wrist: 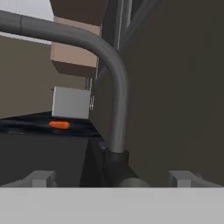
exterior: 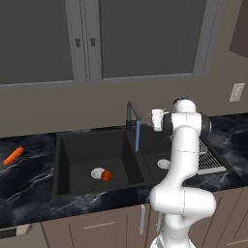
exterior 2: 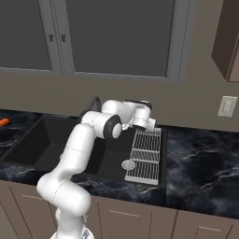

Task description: Turn on the sink faucet. Then move the tomato from the counter to the sink. Turn off the sink. Move the vegetable from the sink to the pot next to the stove. Finally move the pot to the front right burner.

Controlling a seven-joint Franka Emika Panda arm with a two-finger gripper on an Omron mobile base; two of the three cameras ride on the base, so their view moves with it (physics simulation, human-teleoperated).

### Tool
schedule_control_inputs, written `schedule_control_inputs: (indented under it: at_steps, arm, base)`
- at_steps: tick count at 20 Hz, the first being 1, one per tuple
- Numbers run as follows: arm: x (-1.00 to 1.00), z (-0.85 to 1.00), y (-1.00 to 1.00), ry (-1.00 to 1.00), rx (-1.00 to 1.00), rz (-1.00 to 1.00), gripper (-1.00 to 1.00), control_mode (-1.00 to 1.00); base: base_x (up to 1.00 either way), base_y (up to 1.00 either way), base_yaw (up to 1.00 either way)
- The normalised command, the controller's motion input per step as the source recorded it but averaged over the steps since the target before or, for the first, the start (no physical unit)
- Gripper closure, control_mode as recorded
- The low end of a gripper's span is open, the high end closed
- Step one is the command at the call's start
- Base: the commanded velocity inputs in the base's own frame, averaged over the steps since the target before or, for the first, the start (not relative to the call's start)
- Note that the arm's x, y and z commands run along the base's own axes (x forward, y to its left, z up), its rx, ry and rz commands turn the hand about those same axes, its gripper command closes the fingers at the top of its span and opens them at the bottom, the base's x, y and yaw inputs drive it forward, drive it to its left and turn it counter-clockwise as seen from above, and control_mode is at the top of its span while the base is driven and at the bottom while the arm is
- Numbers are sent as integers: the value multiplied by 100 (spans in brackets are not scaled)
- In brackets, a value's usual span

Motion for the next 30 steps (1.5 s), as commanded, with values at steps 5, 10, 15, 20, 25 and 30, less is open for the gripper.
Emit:
schedule_control_inputs:
  at_steps: [5,10,15,20,25,30]
  arm:
    - [22,-10,-24,2,3,-13,-100,-100]
    - [46,-21,-1,0,0,-3,-100,-100]
    - [48,-16,0,4,0,0,-100,-100]
    - [55,-13,1,8,1,1,-100,-100]
    - [55,-15,7,7,1,5,-100,-100]
    - [34,-7,39,4,0,14,-100,-100]
  base:
    - [0,0,0]
    - [0,0,0]
    - [0,0,0]
    - [0,0,0]
    - [0,0,0]
    - [0,0,0]
